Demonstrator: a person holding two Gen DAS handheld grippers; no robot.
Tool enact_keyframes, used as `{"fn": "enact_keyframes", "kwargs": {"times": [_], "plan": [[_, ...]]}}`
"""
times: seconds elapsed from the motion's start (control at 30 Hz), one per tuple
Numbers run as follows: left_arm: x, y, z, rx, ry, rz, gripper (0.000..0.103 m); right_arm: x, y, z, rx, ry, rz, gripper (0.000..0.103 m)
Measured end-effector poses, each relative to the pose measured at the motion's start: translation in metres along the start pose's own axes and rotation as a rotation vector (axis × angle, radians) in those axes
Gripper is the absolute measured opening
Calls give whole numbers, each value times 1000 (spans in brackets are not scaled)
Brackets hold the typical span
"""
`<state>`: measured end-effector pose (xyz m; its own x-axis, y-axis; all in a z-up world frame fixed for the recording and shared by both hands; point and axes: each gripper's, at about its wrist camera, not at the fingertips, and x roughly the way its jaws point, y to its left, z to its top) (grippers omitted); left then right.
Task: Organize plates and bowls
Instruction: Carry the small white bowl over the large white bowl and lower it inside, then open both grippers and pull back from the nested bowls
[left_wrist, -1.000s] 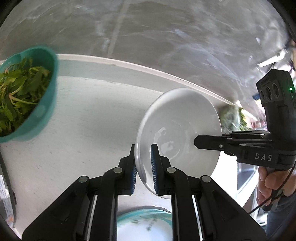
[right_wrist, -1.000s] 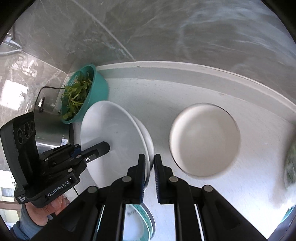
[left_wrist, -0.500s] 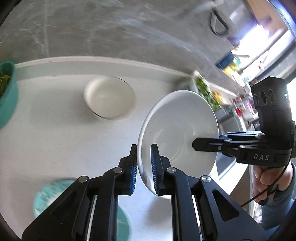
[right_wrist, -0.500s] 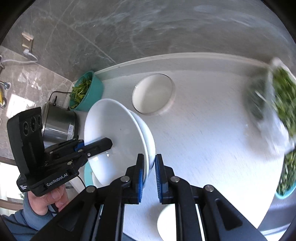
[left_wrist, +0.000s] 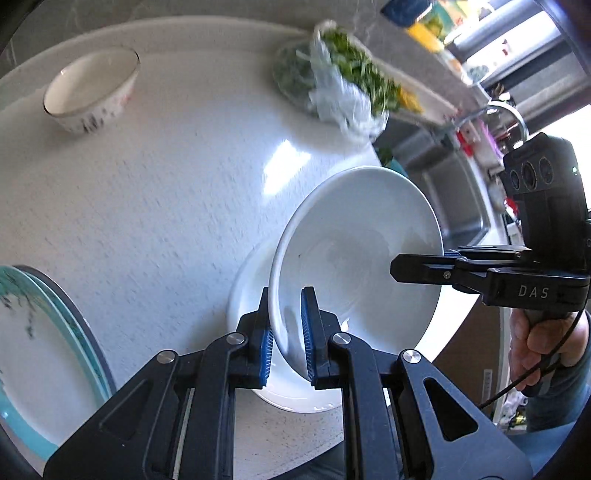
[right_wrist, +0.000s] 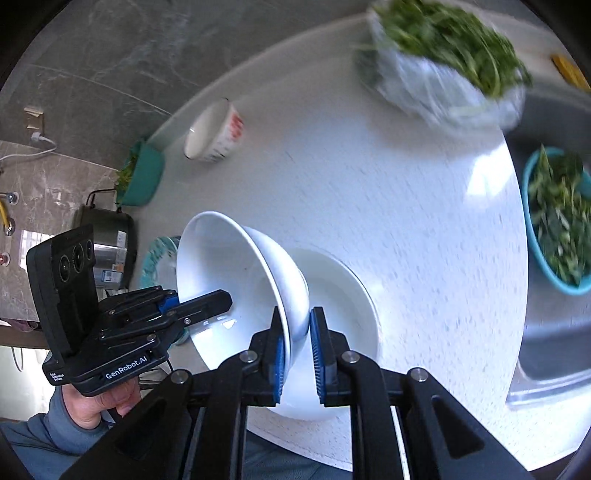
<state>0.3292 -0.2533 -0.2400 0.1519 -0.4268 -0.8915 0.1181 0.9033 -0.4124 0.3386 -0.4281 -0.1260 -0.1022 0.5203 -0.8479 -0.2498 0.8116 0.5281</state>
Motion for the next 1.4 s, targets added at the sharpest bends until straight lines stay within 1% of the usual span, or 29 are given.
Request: {"fn": "enact_keyframes", "kwargs": {"times": [0.03, 0.07, 0.17, 0.27, 0.37, 0.53, 0.67, 0.77, 0.87, 1.03, 1.2, 1.27, 1.37, 1.4], "plan": [[7, -5, -5, 11, 9, 17, 12, 3, -3, -3, 3, 6, -1, 15], [11, 2, -6, 19, 13, 29, 12, 7, -6, -6, 5, 14, -5, 15], [22, -1, -16, 43, 23, 68, 12, 21, -14, -11, 28, 40, 3, 15], [36, 7, -9, 46, 36, 73, 12, 31, -23, -17, 45, 60, 3, 14], [45, 7, -6, 72, 48, 104, 12, 38, -27, -23, 62, 75, 8, 13], [53, 10, -7, 80, 59, 105, 12, 41, -27, -26, 66, 76, -4, 13], [52, 12, -8, 87, 63, 113, 12, 47, -23, -23, 64, 82, -16, 13], [51, 13, -9, 92, 59, 112, 12, 50, -21, -21, 46, 83, -41, 11], [55, 12, -6, 88, 56, 106, 13, 53, -17, -20, 18, 80, -87, 8], [54, 14, -8, 79, 59, 93, 14, 57, -8, -21, -40, 79, -165, 8], [54, 13, -9, 85, 56, 89, 17, 56, -4, -23, -58, 70, -206, 12], [54, 10, -10, 99, 54, 95, 20, 56, 0, -24, -67, 66, -228, 14], [54, 3, -11, 128, 47, 98, 33, 57, 5, -26, -76, 67, -256, 17], [54, 1, -11, 135, 44, 92, 43, 58, 7, -28, -78, 68, -262, 18]]}}
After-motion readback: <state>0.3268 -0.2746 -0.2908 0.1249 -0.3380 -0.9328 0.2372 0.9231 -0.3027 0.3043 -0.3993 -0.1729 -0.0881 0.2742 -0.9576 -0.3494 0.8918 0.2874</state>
